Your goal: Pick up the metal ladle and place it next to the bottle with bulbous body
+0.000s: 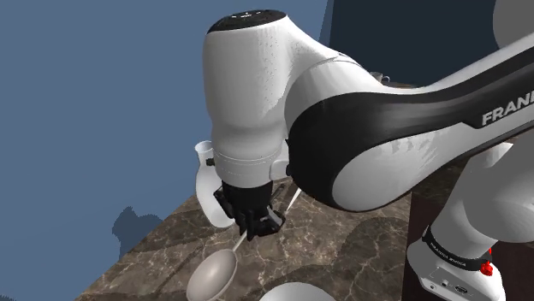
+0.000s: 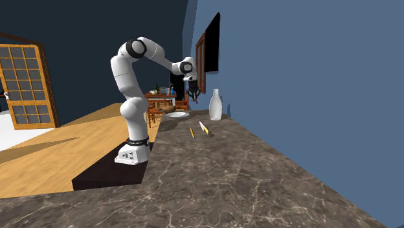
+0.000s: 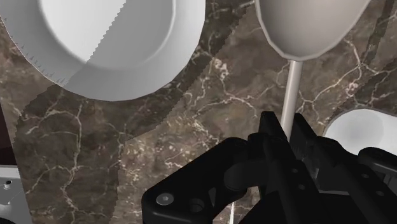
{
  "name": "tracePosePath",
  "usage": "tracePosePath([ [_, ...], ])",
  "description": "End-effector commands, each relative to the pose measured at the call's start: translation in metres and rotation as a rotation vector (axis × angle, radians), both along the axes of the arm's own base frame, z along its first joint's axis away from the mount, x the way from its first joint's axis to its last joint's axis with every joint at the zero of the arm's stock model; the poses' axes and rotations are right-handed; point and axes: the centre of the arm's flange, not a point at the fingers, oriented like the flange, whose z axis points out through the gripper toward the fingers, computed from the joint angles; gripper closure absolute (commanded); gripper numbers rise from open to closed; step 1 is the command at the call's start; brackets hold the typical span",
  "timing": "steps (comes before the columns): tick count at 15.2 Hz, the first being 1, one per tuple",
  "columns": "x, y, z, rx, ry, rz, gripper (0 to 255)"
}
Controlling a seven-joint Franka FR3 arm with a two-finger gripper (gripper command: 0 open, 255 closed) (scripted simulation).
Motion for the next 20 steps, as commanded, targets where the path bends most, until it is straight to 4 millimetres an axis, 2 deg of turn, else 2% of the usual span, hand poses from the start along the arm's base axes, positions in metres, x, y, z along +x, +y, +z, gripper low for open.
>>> tracePosePath([
  [1, 0.000, 0.001, -0.010, 0.000, 0.000, 0.000, 255],
  [20, 0.000, 0.001, -0.110, 0.000, 0.000, 0.000, 255],
])
